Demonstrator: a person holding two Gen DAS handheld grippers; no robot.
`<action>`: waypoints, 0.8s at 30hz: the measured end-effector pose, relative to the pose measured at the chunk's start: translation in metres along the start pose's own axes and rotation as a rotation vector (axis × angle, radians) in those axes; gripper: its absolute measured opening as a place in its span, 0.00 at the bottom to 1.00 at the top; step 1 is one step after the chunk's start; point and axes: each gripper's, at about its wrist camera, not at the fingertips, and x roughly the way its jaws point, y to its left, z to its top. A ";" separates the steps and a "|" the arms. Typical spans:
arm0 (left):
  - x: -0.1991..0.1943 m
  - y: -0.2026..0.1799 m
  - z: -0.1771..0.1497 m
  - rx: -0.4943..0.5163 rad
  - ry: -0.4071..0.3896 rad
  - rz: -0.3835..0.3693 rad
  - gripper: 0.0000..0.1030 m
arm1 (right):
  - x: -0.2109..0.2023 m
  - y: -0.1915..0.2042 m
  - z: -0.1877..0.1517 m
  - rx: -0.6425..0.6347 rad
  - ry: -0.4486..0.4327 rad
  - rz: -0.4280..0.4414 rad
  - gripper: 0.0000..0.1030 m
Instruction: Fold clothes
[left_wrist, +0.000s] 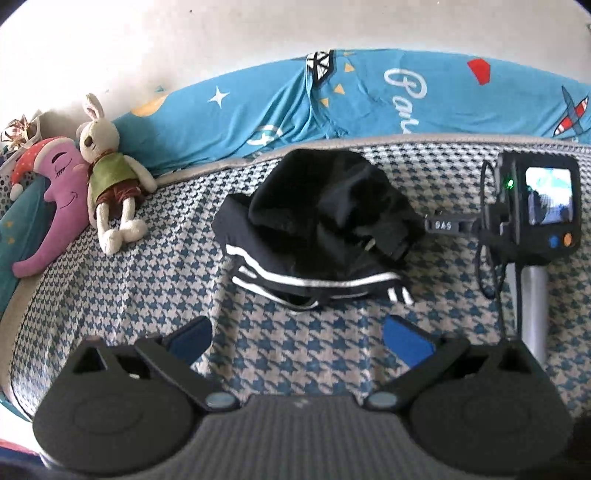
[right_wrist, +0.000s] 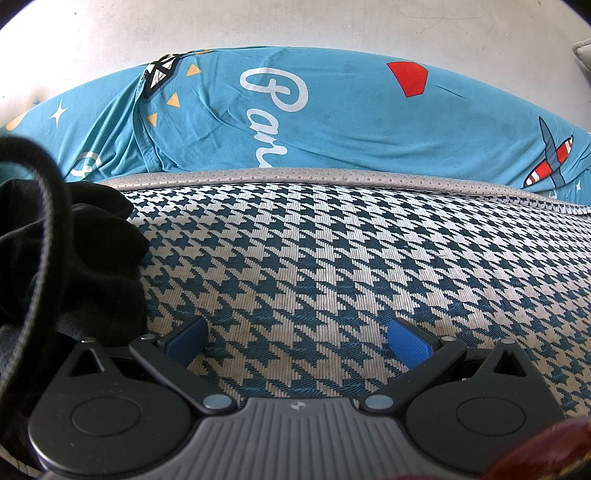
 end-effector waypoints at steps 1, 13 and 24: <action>0.001 0.000 -0.001 -0.002 0.005 0.000 1.00 | 0.000 0.000 0.000 0.000 0.000 0.000 1.00; 0.014 -0.003 -0.010 -0.011 0.044 -0.007 1.00 | 0.000 0.000 0.000 0.000 0.000 0.000 1.00; 0.017 0.001 -0.009 -0.039 0.064 0.004 1.00 | 0.000 0.000 0.000 0.000 0.000 0.000 1.00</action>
